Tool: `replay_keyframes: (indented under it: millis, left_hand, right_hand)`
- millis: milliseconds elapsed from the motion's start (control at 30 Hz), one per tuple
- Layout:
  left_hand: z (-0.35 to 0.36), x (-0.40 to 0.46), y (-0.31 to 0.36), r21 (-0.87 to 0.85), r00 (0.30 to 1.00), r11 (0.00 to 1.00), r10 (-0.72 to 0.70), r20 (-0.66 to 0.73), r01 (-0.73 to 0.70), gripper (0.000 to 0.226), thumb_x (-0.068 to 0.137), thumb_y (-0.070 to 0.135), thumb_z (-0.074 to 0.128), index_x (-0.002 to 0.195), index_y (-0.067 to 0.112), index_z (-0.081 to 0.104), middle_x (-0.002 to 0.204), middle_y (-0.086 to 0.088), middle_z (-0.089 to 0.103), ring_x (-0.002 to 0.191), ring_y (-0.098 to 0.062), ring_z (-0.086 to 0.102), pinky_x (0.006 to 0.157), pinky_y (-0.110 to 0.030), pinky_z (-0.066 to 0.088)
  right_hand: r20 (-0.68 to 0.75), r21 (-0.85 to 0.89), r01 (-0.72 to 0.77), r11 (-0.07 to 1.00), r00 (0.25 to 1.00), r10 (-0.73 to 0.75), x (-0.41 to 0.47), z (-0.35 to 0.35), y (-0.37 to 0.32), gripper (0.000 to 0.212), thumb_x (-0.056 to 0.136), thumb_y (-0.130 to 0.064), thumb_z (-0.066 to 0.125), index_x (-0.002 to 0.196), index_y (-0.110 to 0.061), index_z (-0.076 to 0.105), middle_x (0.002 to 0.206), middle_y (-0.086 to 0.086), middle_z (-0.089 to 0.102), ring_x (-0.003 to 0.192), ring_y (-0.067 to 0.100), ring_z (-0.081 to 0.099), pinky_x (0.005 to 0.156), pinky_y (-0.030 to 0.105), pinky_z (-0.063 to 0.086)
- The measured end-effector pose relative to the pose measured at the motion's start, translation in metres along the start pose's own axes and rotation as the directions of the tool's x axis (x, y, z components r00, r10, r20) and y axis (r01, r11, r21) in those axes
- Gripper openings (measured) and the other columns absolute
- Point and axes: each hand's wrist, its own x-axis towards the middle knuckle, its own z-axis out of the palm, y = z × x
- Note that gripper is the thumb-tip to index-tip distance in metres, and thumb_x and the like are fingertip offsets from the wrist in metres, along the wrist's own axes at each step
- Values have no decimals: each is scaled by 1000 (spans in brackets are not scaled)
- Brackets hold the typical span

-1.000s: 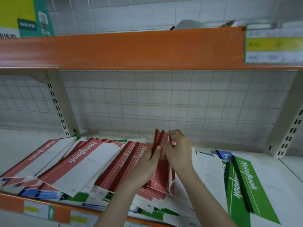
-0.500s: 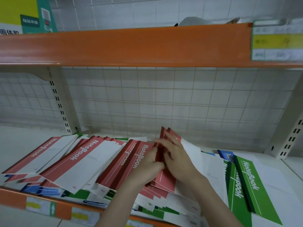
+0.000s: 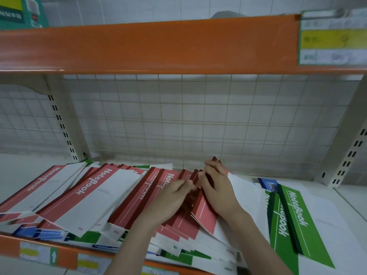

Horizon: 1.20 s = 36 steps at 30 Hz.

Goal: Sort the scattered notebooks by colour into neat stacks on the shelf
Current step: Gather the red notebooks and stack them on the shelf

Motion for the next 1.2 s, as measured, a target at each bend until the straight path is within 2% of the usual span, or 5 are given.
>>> replay_keyframes:
  millis: [400, 600, 833, 1067, 1200]
  left_hand:
    - [27, 0, 4, 654, 977, 757, 126, -172, 17, 37, 81, 6, 67, 116, 14, 57, 123, -5, 43, 117, -20, 37, 97, -27, 38]
    - [20, 5, 9, 46, 984, 997, 67, -166, -60, 23, 93, 12, 56, 113, 20, 49, 104, 2, 64, 94, -9, 64, 77, -22, 53]
    - [15, 6, 20, -394, 994, 917, -23, 111, 65, 41, 78, 73, 50, 114, 53, 56, 106, 30, 62, 103, 14, 54, 85, -13, 40]
    - [14, 4, 11, -333, 993, 941, -21, 119, 59, 56, 85, 26, 69, 132, 39, 42, 125, 29, 48, 121, 6, 44, 99, -18, 35]
    - [12, -1, 11, -505, 1000, 863, -3, -5, 0, 45, 84, 2, 66, 119, 27, 52, 120, 9, 63, 101, 0, 63, 81, -16, 49]
  right_hand:
    - [-27, 28, -21, 999, 999, 21, 2, 3, 5, 19, 88, -5, 55, 73, -15, 56, 113, -1, 53, 115, 0, 41, 86, -3, 25]
    - [-65, 69, 4, 998, 998, 1, -1, 2, 3, 23, 89, -5, 55, 69, -17, 56, 111, -6, 53, 113, -7, 43, 83, -2, 27]
    - [-51, 131, 60, 989, 997, -54, -4, 7, -6, 27, 91, -23, 41, 79, -8, 60, 106, -8, 54, 104, -2, 49, 86, 9, 36]
    - [-147, 325, -88, 942, 979, 142, -4, -1, -7, 21, 100, -6, 38, 97, -12, 57, 90, 4, 61, 85, 13, 56, 76, 17, 43]
    - [-265, 128, -263, 956, 920, 289, 1, -21, -2, 24, 91, -8, 52, 116, -11, 50, 121, 8, 49, 102, 21, 52, 82, 30, 41]
